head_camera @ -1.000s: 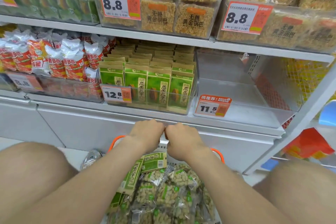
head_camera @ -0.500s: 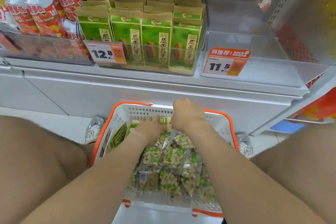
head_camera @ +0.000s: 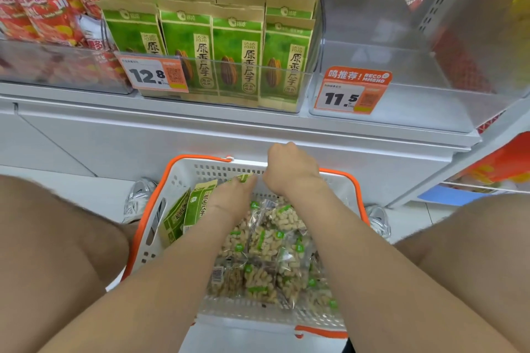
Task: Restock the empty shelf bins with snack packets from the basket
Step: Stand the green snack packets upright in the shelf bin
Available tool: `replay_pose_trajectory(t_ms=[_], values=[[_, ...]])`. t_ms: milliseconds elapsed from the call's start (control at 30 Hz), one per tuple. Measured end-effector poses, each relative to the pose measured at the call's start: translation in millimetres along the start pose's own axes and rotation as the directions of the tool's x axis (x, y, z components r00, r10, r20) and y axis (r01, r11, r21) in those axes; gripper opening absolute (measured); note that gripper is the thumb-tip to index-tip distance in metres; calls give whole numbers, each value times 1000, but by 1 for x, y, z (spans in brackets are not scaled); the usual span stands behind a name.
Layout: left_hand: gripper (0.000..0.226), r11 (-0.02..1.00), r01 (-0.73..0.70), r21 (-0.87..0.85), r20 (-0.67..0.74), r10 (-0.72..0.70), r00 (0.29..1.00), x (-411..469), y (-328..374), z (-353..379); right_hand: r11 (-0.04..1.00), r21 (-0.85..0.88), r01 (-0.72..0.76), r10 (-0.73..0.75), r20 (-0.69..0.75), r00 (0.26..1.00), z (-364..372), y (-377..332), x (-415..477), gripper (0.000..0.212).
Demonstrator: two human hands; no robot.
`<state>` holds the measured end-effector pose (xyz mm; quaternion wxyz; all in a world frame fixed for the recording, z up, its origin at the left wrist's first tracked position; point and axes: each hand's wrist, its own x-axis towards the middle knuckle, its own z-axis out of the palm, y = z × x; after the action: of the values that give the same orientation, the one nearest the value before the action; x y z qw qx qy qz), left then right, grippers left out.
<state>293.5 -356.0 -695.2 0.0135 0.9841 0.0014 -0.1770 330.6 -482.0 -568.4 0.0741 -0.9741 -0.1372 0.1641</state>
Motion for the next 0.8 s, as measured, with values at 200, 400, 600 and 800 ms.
replay_pose_trajectory(t_ms=[200,400,600,800], values=[[55,992,95,-88,-127,-106,986,-18,-15,-26,1000,-14,15,-15,22,1000,-22,0,-14,20],[31,848,45,-528,-378,-282,882,-37,-5,-79,999,17,-28,28,-29,999,-54,0,-26,31],[52,172,-232,-957,-288,-533,795,-55,3,-140,978,140,-154,147,56,987,-94,6,-43,18],[30,-446,-120,-887,88,-420,903,-58,3,-181,623,780,-48,202,-101,974,-119,6,-49,23]])
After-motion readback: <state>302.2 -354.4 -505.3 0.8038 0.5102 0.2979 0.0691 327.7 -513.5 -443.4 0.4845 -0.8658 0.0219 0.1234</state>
